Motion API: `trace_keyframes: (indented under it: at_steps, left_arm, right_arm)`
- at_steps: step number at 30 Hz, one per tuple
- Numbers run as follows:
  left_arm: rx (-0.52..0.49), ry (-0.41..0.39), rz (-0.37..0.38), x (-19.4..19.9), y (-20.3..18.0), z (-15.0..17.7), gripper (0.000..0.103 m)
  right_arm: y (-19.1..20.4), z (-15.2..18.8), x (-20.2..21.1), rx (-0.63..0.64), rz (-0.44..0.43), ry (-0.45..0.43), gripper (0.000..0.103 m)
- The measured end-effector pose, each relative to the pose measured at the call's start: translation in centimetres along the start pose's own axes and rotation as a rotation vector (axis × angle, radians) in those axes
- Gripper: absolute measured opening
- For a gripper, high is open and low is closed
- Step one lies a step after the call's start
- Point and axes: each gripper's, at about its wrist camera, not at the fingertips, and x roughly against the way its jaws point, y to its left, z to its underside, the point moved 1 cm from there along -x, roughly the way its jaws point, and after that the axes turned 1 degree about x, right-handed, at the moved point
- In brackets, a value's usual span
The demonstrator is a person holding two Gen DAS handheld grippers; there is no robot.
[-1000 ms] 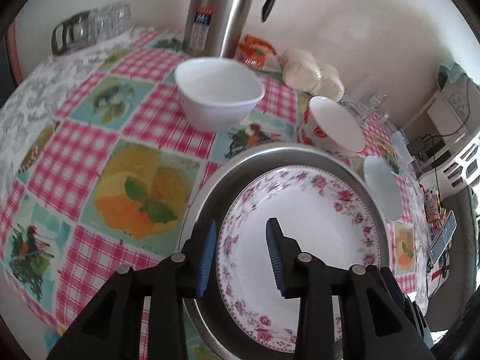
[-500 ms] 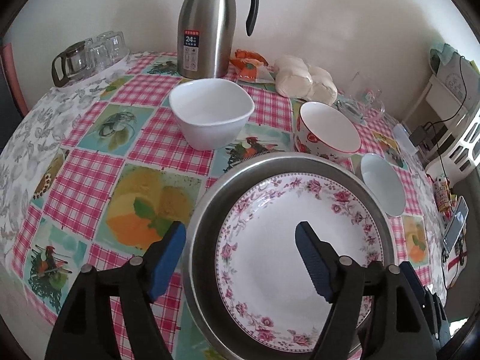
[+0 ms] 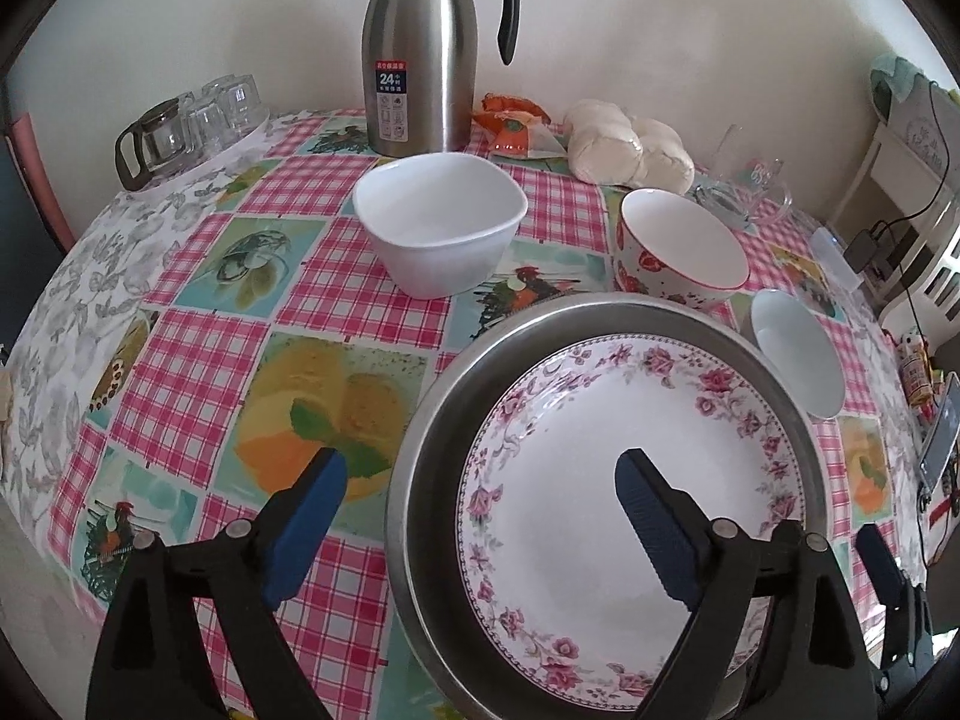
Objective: Organize plates and bowls
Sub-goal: 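Open both tools and pull them back from the stacked plates, then move both tools forward to the rim of the red-rimmed white bowl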
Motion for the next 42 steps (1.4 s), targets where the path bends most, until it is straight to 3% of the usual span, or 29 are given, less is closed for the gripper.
trace_keyframes:
  at_steps: [5, 21, 31, 38, 42]
  left_arm:
    - [0.005, 0.013, -0.020, -0.4, 0.2, 0.2, 0.092]
    - [0.054, 0.030, -0.005, -1.3, -0.4, -0.7, 0.092]
    - [0.120, -0.060, 0.067, -1.3, -1.0, -3.5, 0.093]
    - [0.086, -0.169, 0.099, -1.1, -2.1, -5.4, 0.093]
    - [0.078, -0.171, 0.131, -1.4, -2.5, -6.5, 0.093]
  right_arm:
    - [-0.4, 0.0, 0.0, -0.009, 0.006, -0.004, 0.102]
    - [-1.7, -1.1, -0.3, -0.049, 0.005, -0.008, 0.103]
    - [-2.0, -3.3, -0.8, -0.086, 0.003, -0.027, 0.103]
    - [-1.8, -5.3, -0.6, -0.065, 0.008, -0.072, 0.103]
    - [-1.8, -6.5, -1.4, -0.048, 0.004, -0.064, 0.103]
